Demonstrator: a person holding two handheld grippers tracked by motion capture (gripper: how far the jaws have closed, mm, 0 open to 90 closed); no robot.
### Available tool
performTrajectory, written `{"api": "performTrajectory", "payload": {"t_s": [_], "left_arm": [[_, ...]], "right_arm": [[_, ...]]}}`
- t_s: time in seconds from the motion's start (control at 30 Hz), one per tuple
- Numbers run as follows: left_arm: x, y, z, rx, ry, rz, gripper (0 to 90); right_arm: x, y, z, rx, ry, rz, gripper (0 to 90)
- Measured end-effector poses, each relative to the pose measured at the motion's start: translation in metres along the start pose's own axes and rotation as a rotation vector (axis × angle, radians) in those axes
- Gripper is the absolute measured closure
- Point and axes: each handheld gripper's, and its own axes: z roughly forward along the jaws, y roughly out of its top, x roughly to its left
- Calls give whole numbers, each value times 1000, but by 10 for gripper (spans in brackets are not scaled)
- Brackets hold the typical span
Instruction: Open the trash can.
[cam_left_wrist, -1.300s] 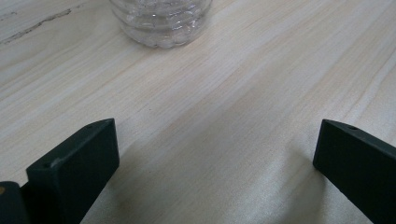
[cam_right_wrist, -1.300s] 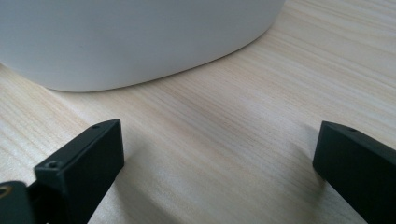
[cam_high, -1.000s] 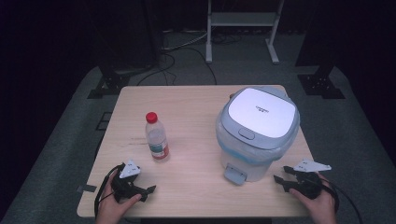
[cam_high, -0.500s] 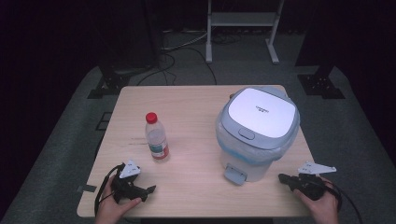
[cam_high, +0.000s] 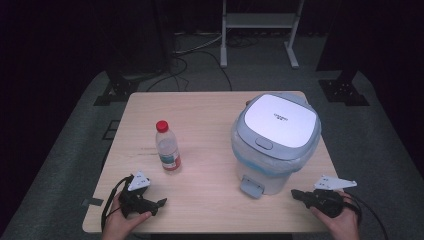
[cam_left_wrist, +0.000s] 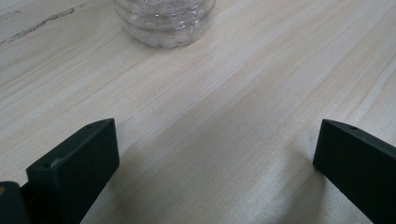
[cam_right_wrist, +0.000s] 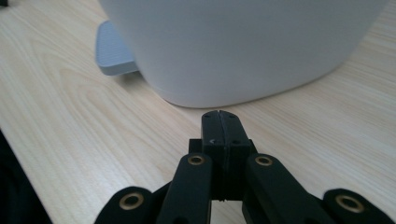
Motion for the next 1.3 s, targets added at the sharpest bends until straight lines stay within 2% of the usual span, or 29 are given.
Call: {"api": "performTrajectory", "payload": {"t_s": [0.67,0.83,1.03,1.3], "left_arm": [[1,0,0,0,17,-16,0],[0,0,0,0,22,-20,0],[0,0,0,0,24,-22,0],[0,0,0,-1,27,-25,0]], "right_arm": [[27,13,9,-45,108,-68,898],[33,16,13,-53,123,-89,898],[40,21,17,-64,141,-91,898],[50,26,25,-74,162,-126,898]]}}
